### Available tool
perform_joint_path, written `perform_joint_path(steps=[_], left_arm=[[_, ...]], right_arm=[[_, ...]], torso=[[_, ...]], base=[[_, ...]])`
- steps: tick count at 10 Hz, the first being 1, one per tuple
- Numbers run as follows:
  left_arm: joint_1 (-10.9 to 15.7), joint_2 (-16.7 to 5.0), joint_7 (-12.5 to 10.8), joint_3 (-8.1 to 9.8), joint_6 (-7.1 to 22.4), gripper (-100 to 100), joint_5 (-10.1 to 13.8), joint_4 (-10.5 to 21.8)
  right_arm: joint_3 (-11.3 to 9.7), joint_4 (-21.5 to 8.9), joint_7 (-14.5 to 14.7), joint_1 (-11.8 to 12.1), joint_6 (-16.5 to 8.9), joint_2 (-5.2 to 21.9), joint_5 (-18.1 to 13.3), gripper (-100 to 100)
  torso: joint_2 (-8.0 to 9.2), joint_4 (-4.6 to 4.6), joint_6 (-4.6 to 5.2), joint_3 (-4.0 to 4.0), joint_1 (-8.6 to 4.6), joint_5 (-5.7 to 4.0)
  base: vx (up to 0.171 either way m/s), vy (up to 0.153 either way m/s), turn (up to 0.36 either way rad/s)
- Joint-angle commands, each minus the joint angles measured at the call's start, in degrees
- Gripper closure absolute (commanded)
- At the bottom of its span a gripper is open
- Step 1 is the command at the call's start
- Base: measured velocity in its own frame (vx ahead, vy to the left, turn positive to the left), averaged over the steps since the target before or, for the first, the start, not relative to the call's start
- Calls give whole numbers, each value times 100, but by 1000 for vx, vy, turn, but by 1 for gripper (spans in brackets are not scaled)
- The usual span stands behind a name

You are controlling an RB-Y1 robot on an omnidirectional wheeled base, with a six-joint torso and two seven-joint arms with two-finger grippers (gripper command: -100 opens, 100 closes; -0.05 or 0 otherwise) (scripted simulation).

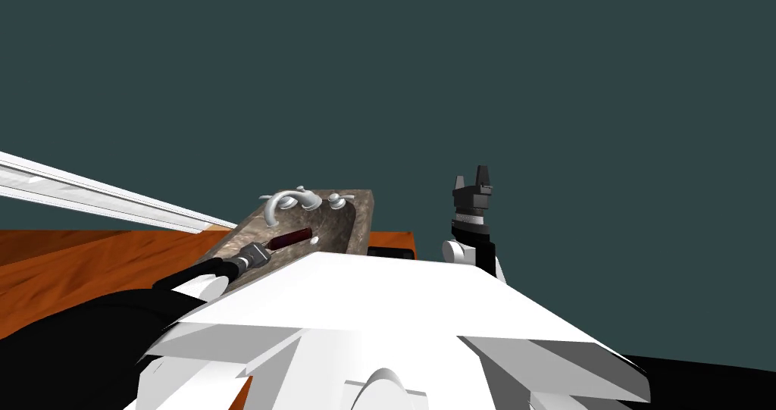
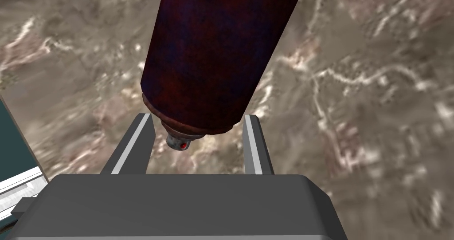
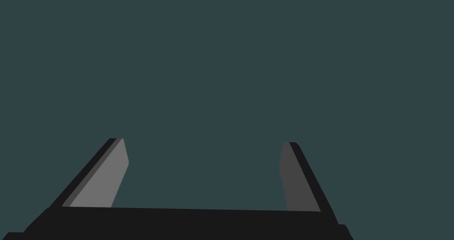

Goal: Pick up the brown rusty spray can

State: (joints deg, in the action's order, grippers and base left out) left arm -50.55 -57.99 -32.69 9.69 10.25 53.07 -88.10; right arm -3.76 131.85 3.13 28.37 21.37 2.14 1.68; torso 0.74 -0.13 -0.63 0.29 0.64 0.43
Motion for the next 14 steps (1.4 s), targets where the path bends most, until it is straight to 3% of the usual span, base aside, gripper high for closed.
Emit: perform_joint_path(steps=[1, 2, 4, 5, 7, 8, 10, 11, 12, 14], left_arm=[[278, -21, 14, -31, 256, 100, 13, 40], [438, 125, 114, 1, 429, 100, -186, 114], [802, 125, 114, 1, 716, 100, -186, 114], [993, 271, 214, 33, 857, 100, -385, 188], [1343, 271, 214, 33, 1183, 100, -385, 188], [1531, 418, 314, 65, 1388, 100, -584, 262], [1908, 418, 314, 65, 1646, 100, -584, 262], [1947, 418, 314, 65, 1646, 100, -584, 262], [2133, 564, 414, 97, 1904, 100, -783, 336], [2450, 564, 414, 97, 2109, 100, -783, 336]], right_arm=[[0, 0, 0, 0, 0, 0, 0, 0], [0, 0, 0, 0, 0, 0, 0, 0], [0, 0, 0, 0, 0, 0, 0, 0], [0, 0, 0, 0, 0, 0, 0, 0], [0, 0, 0, 0, 0, 0, 0, 0], [0, 0, 0, 0, 0, 0, 0, 0], [0, 0, 0, 0, 0, 0, 0, 0], [0, 0, 0, 0, 0, 0, 0, 0], [0, 0, 0, 0, 0, 0, 0, 0], [0, 0, 0, 0, 0, 0, 0, 0]], torso=[[0, 0, 0, 0, 0, 0], [-13, -2, 4, -7, 4, 1], [3, -8, -14, -2, 19, 11], [-4, -8, -10, -5, 20, 12], [15, -8, -21, 3, 18, 12], [2, -9, -16, -3, 23, 13], [18, -11, -32, 4, 32, 11], [9, -11, -27, 0, 30, 10], [-5, -13, -26, -8, 29, 9], [21, -10, -35, 6, 27, 8]], base=[[-33, 2, 19], [-57, 9, 82], [-63, 1, 43], [-82, -13, 95], [-69, 1, 44], [-78, 6, 97], [-66, 10, 37], [-7, 6, -13], [-70, 8, 102], [-62, 0, 44]])
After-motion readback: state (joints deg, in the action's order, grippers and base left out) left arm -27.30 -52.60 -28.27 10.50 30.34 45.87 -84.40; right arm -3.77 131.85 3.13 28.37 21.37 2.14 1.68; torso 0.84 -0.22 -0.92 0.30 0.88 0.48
